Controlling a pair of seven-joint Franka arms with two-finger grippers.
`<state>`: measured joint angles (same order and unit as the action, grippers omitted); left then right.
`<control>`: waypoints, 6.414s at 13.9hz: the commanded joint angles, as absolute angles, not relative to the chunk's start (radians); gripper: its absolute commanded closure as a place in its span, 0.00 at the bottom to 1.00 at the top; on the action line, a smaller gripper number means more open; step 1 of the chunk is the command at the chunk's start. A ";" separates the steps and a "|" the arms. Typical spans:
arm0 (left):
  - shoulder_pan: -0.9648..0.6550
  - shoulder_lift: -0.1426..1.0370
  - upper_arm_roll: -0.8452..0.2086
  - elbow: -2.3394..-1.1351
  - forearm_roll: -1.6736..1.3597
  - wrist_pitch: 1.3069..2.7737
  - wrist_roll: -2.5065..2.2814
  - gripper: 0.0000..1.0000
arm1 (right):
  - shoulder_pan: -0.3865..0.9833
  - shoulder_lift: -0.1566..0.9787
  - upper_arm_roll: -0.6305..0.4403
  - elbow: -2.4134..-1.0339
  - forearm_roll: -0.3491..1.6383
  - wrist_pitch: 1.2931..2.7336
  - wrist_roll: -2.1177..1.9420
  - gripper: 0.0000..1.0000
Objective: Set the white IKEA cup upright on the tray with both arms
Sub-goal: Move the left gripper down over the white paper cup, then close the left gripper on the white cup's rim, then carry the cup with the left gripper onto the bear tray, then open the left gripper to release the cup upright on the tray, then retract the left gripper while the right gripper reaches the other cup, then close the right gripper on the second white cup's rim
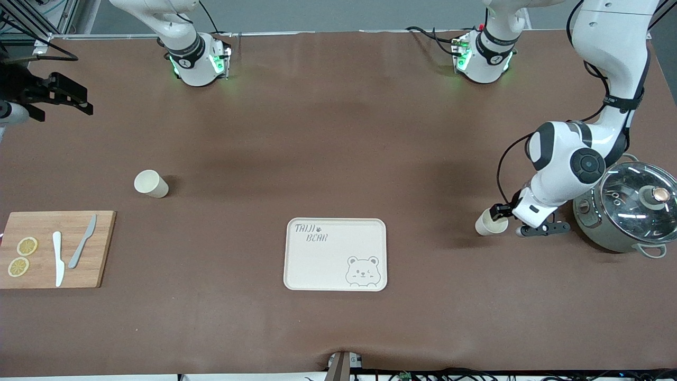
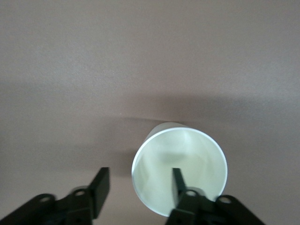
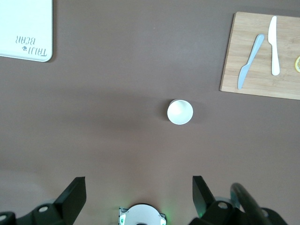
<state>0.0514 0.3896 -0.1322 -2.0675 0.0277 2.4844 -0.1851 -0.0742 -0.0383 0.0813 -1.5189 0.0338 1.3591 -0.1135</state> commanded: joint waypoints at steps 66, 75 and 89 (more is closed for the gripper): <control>-0.034 0.209 -0.206 -1.368 0.149 1.500 -0.321 0.00 | -0.262 -0.009 0.077 -2.321 -0.187 2.158 -0.020 0.00; 0.048 0.127 -0.204 -1.365 0.141 1.421 -0.176 0.00 | -0.272 0.150 0.078 -2.370 -0.186 2.437 0.034 0.43; 0.046 0.045 -0.213 -1.367 0.133 1.301 -0.195 0.00 | -0.157 0.184 0.112 -2.173 0.076 2.167 0.251 1.00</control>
